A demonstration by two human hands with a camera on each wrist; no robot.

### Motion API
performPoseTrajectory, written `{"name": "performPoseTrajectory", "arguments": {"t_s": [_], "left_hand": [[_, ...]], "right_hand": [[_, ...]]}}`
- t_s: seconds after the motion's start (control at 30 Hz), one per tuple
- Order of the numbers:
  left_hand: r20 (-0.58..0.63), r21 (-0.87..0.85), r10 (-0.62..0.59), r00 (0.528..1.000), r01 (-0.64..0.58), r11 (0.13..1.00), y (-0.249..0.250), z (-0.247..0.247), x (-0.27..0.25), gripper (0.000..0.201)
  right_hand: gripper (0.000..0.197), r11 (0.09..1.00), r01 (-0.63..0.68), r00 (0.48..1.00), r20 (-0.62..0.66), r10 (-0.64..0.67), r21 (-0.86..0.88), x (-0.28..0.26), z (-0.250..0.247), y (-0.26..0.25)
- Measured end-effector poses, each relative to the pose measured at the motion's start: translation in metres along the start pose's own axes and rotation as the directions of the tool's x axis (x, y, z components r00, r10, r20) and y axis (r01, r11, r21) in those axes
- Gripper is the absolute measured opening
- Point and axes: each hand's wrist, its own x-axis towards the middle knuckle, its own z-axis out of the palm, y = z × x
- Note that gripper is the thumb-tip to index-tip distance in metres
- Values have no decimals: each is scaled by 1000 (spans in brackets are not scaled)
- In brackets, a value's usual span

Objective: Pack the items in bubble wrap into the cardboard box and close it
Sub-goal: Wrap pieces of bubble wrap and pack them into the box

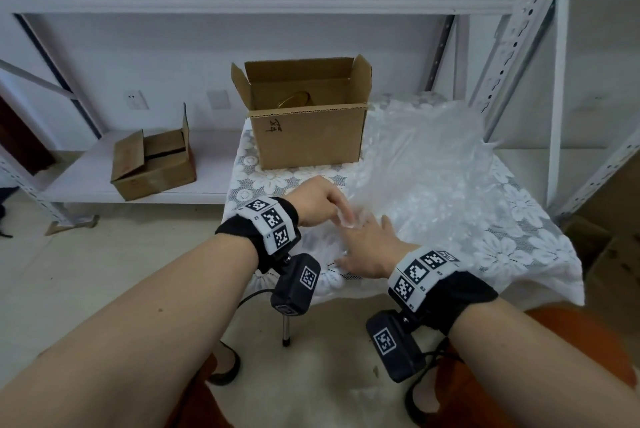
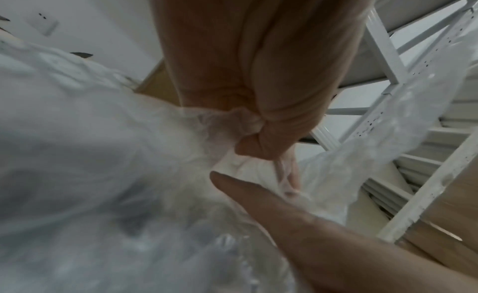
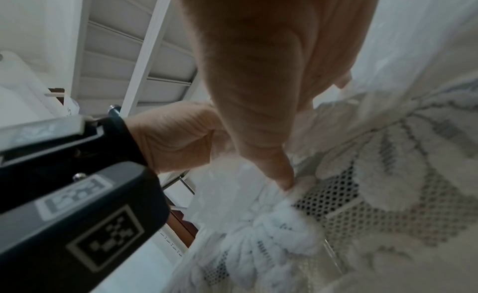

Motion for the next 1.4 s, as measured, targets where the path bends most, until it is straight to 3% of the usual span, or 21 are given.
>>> {"name": "performPoseTrajectory", "arguments": {"t_s": [0.1, 0.17, 0.27, 0.33, 0.43, 0.57, 0.67, 0.77, 0.87, 1.03, 1.13, 1.3, 1.4], "left_hand": [[-186, -75, -60, 981, 47, 996, -13, -1, -3, 39], [-270, -208, -181, 946, 126, 970, -28, -5, -5, 42], [-274, -324, -370, 887, 278, 905, -48, -17, -10, 35], [-235, -348, -428, 873, 336, 875, -61, -25, -12, 27], [-269, -350, -443, 855, 342, 872, -69, -31, -16, 20], [-408, -196, -351, 843, 295, 935, -56, -38, -23, 47], [-276, -226, -292, 916, 234, 946, -40, -35, -28, 45], [-149, -232, -135, 980, 98, 968, -29, -29, -29, 20], [-57, -11, -47, 997, 46, 999, -29, -23, -27, 45], [173, 221, -140, 975, 100, 970, -36, -18, -27, 81], [170, 348, -163, 972, 95, 933, -35, -13, -27, 82], [35, 424, -107, 994, 82, 902, -33, -6, -27, 30], [27, 356, -149, 988, 130, 925, -33, -12, -26, 22]], "right_hand": [[82, 996, -27, 999, -27, 25, -85, 2, -1, 1], [86, 994, -26, 999, -42, 22, -106, 3, -3, 1], [86, 995, -3, 1000, -28, 0, -103, 4, -7, 0], [85, 996, 18, 1000, -7, -18, -92, 5, -10, -1], [83, 995, 44, 999, 8, -43, -87, 7, -13, -4], [79, 994, 82, 996, 42, -80, -67, 16, -20, -14], [62, 992, 110, 994, 23, -109, -60, 22, -25, -17], [56, 988, 147, 989, -24, -149, -42, 26, -25, -17], [50, 985, 165, 986, -25, -166, -51, 29, -19, -16], [56, 986, 167, 985, -38, -166, 18, 26, -16, -3], [51, 985, 154, 987, -55, -150, 77, 23, -17, 5], [47, 983, 172, 980, -109, -165, 58, 16, -17, 16], [51, 987, 152, 976, -151, -157, -43, 13, -16, 27]]}}
